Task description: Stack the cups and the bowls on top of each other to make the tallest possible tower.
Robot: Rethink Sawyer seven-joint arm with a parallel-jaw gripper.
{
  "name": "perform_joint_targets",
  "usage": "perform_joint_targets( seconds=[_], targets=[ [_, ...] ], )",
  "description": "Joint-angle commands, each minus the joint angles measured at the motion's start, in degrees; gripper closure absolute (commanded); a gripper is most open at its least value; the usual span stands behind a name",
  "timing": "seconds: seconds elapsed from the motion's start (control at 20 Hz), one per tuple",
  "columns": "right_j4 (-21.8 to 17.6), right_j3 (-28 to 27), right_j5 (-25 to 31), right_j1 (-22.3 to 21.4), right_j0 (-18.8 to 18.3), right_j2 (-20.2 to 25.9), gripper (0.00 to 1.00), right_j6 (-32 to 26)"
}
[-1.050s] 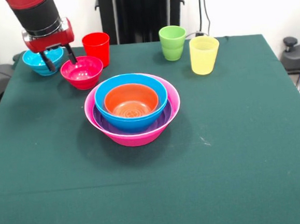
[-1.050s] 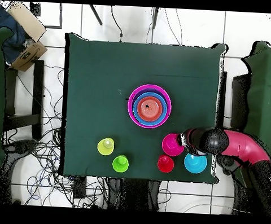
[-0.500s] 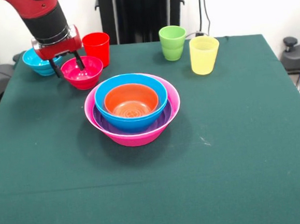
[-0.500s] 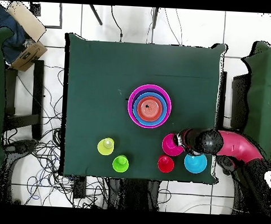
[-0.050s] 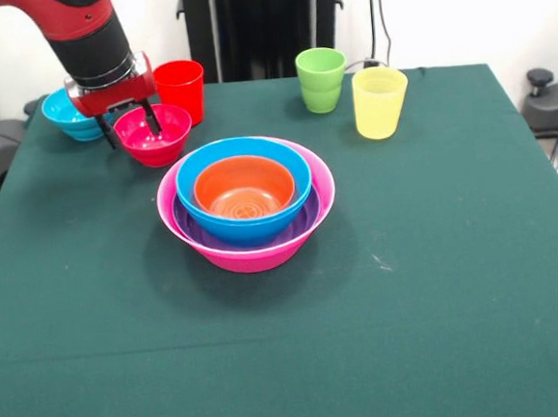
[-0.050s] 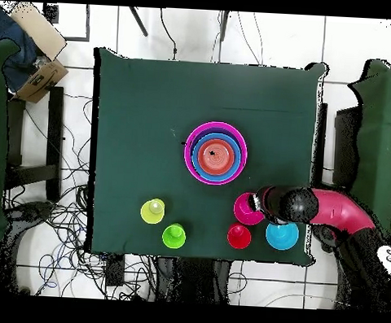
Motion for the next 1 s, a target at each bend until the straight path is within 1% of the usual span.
perform_joint_targets(
  seconds=[0.05, 0.25, 0.45, 0.6, 0.85, 1.0],
  targets=[
    [-3.3, -2.8, -1.4, 1.1, 0.4, 1.2, 0.00, -8.6],
    [-2.9, -4.0, -0.1, 1.5, -0.2, 1.7, 0.00, -10.4],
    [-3.4, -4.4, -0.6, 2.1, -0.3, 1.6, 0.00, -10.2],
    [-4.6, -4.2, -2.2, 3.1, -0.3, 1.0, 0.00, -9.3],
    [-7.4, -4.2, -6.1, 5.9, -1.3, -0.2, 0.00, -9.0],
    [-9.0, -3.9, -8.3, 6.7, -1.1, -1.0, 0.00, -7.6]
  ],
)
